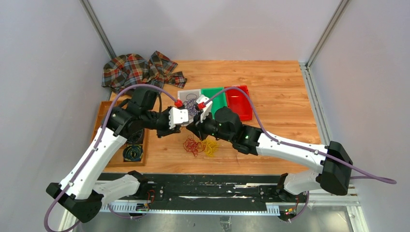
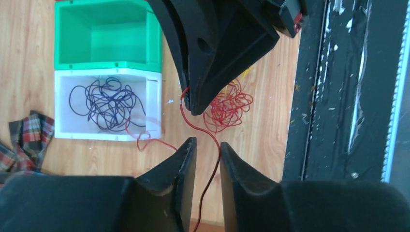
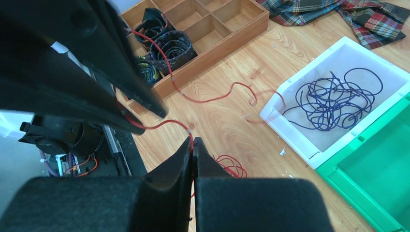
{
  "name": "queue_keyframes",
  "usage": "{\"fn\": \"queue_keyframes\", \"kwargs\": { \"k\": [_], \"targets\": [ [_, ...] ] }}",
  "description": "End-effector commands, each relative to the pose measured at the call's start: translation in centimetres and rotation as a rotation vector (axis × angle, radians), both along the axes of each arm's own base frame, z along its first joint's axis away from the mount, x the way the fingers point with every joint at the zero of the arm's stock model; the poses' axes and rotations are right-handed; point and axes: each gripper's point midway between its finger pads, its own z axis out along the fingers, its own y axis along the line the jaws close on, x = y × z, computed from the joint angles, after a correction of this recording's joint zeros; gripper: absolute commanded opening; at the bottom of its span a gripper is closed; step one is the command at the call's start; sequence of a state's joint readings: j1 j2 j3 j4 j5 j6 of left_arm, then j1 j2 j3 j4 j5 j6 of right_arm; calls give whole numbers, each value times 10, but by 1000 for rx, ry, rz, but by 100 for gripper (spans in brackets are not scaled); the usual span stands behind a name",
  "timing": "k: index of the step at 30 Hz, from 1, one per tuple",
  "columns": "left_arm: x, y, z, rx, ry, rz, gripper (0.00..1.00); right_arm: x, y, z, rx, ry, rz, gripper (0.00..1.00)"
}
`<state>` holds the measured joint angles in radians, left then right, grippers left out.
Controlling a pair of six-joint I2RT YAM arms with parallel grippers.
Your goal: Untangle the cables
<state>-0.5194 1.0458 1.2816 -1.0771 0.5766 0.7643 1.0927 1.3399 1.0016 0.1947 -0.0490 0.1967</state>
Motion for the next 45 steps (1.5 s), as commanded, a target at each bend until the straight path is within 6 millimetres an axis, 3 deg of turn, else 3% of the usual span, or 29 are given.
{"fn": "queue_keyframes", "kwargs": {
  "k": [1,3,8,13,23,30,37,45],
  "targets": [
    [0,1,-4,12,-27,-16,16,1,5,15,35,7,9,1],
    [-1,1,-2,5,-33,-13,2,1,4,14,40,14,6,1],
    [-3,1,14,-33,-71,-3,1,3,2,12,69,31,-23,4],
    [-2,-4,57,-142,-119,48,1,8,2,10,128,59,-74,9],
    [-1,-12,165,-371,-243,108,0,17,13,11,215,83,-111,42],
    [-9,-16,210,-466,-259,97,0,31,20,13,240,65,-160,45],
    [-16,-11,256,-539,-335,106,0,34,17,-28,159,84,-189,42],
    [-19,10,339,-659,-549,177,0,29,-11,-96,37,137,-254,41]
  ]
}}
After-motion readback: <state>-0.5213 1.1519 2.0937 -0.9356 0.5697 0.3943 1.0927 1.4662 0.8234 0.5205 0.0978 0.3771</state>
